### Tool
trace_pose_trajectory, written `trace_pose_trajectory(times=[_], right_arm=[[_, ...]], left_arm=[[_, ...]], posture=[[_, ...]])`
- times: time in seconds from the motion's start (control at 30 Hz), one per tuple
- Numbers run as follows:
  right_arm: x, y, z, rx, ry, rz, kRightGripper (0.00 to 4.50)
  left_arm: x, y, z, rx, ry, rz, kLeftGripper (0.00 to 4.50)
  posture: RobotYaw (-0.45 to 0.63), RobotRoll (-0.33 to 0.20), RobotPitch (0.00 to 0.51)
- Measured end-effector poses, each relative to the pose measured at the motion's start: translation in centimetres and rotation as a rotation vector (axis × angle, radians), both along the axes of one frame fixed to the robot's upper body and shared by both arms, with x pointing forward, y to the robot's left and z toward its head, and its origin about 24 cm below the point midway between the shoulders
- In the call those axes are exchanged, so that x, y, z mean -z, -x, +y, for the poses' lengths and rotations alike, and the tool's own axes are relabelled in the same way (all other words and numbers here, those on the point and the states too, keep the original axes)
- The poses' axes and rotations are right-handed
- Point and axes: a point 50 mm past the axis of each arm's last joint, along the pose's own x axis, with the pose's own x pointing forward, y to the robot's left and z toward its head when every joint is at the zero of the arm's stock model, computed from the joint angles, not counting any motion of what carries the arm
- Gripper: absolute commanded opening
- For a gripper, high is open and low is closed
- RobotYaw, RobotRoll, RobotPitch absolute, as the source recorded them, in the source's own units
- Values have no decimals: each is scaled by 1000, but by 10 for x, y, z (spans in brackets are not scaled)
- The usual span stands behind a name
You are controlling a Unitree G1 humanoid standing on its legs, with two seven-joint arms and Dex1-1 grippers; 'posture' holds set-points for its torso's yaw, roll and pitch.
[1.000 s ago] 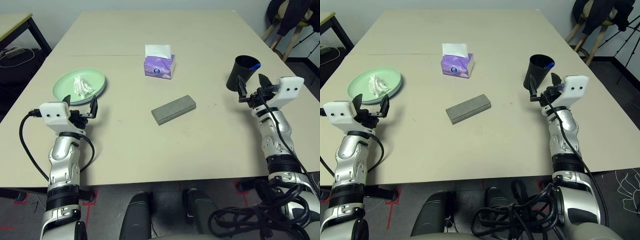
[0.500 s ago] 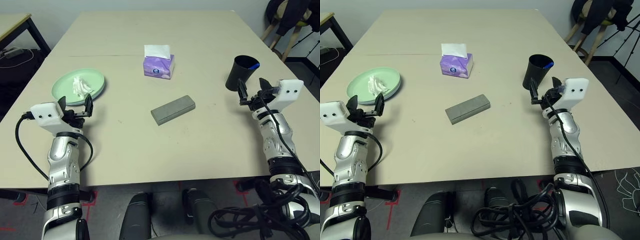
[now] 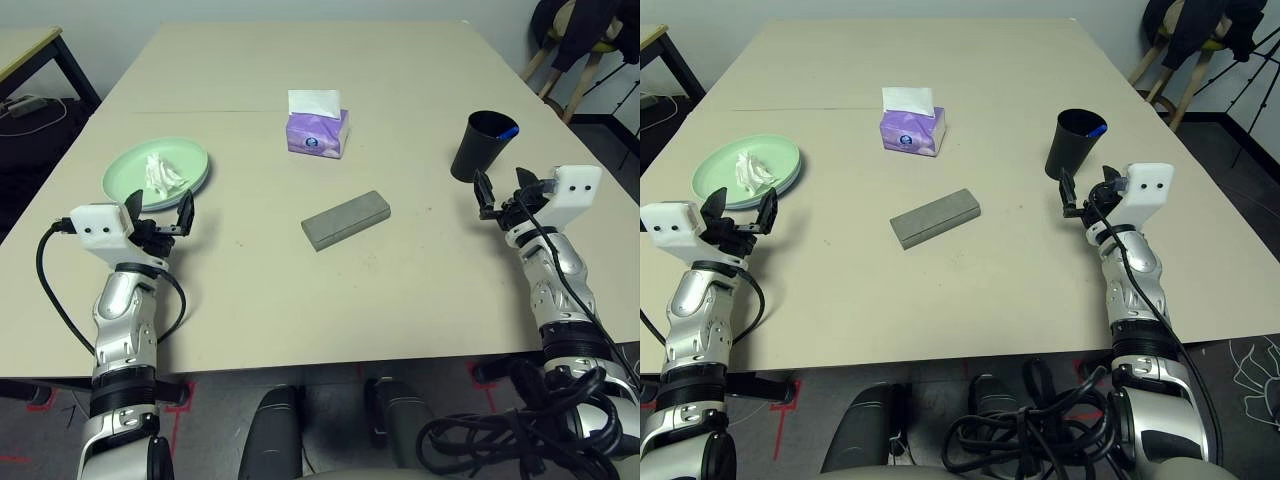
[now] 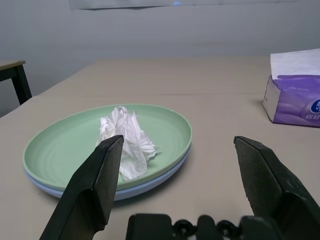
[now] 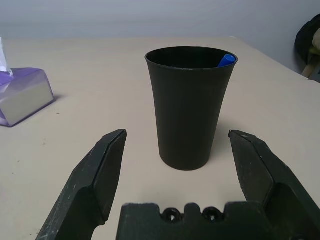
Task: Organize and tidy the items on the table.
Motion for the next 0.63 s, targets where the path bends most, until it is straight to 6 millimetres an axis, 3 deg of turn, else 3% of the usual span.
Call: trace_pose_trajectory(times=[0.63], right_arm=[[2, 0, 1, 4, -4, 5, 4484]], left_arm=[[-3, -2, 1, 4, -2, 7, 4500]], posture=[[14, 0, 89]])
